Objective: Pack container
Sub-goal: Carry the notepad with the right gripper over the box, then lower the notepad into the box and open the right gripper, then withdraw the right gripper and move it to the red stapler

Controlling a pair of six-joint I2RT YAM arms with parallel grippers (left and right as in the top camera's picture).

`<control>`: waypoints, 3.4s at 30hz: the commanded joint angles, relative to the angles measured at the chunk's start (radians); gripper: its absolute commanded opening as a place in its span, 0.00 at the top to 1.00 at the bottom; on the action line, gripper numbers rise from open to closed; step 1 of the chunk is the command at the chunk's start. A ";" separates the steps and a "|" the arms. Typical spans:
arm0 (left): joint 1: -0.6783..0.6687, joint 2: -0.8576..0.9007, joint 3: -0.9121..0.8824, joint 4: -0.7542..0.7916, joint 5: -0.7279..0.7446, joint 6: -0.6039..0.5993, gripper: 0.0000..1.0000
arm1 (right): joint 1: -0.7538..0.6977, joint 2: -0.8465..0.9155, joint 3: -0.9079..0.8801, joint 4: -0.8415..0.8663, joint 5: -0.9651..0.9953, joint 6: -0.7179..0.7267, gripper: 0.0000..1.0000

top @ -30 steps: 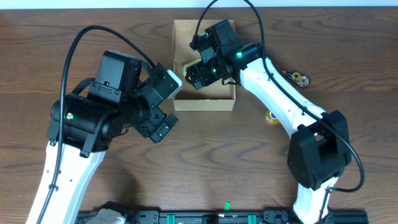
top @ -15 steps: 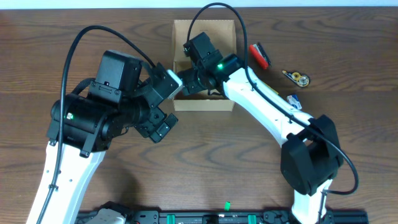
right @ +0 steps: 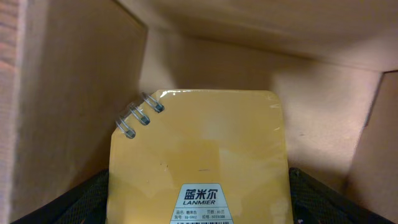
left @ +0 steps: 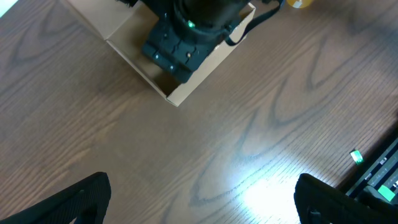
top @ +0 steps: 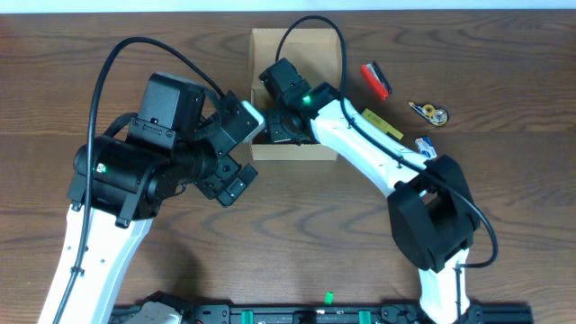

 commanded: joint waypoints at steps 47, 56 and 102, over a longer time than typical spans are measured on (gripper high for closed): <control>0.000 -0.002 0.030 -0.003 -0.003 0.010 0.05 | 0.052 0.010 0.013 0.016 0.003 0.101 0.05; 0.000 -0.002 0.030 -0.003 -0.003 0.010 0.05 | 0.040 -0.006 0.015 -0.003 0.003 0.069 0.07; 0.003 -0.002 0.030 0.015 -0.102 0.010 0.05 | -0.492 -0.250 0.015 0.069 -0.053 -0.821 0.01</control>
